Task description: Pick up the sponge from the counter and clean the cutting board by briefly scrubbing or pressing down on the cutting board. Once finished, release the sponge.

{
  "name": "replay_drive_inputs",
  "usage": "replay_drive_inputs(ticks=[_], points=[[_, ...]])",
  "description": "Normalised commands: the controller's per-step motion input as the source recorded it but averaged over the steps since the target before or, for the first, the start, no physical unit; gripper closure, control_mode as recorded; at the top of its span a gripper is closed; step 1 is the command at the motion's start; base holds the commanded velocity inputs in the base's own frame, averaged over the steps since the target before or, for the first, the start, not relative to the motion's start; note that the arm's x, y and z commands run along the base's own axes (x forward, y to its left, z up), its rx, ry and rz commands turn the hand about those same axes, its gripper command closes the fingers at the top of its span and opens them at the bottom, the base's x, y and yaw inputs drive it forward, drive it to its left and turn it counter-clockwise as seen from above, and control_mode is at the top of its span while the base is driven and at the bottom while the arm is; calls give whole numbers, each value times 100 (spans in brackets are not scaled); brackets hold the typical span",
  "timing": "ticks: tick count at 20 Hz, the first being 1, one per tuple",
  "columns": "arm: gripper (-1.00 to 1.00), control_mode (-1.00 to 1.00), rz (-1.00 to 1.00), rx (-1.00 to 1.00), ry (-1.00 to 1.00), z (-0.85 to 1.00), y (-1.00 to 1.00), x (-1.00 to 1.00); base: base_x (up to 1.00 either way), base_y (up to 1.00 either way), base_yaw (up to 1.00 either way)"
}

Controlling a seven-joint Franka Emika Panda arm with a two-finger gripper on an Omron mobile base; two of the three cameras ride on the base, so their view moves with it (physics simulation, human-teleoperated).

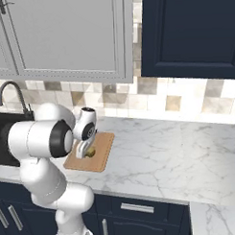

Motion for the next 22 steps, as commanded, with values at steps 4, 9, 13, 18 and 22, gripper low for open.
replay_drive_inputs(ticks=[4,9,13,18,22], points=[[100,-100,0,0,0,-10,-10,-77,0,0,0],[100,-100,0,0,1,-12,-2,-74,0,0,0],[100,-100,0,0,3,-4,0,-57,0,0,0],[100,-100,0,0,5,22,0,-15,0,0,0],[100,-100,-6,0,10,53,14,5,0,0,0]])
